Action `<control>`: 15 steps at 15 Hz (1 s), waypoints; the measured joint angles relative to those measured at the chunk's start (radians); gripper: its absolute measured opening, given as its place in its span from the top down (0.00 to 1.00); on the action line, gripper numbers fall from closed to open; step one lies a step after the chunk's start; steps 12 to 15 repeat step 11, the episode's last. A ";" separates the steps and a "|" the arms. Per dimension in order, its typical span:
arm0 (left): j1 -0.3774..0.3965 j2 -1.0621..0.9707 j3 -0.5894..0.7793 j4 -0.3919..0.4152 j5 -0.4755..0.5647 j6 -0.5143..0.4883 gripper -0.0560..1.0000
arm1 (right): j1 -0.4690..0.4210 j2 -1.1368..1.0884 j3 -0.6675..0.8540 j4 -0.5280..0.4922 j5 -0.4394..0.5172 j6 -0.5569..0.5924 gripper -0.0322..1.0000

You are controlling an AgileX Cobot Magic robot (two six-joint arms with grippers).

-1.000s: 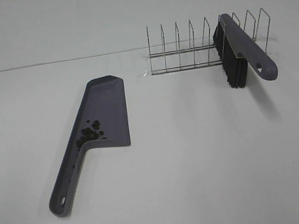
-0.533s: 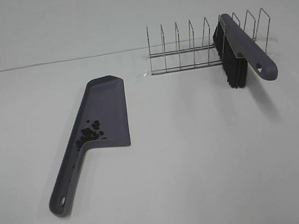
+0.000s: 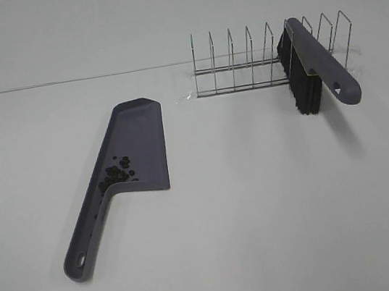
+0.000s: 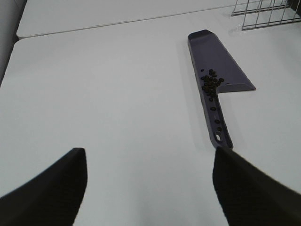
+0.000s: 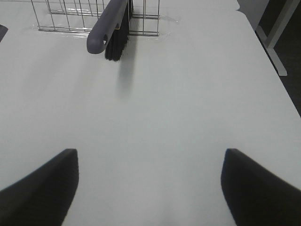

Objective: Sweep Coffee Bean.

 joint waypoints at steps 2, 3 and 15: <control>0.000 0.000 0.000 0.000 0.000 0.000 0.27 | 0.000 0.000 0.000 0.000 0.000 0.000 0.21; 0.000 0.000 0.000 0.000 0.000 0.000 0.27 | 0.000 0.000 0.000 0.000 0.000 0.000 0.21; 0.000 0.000 0.000 0.000 0.000 0.000 0.27 | 0.000 0.000 0.000 0.003 0.000 0.000 0.21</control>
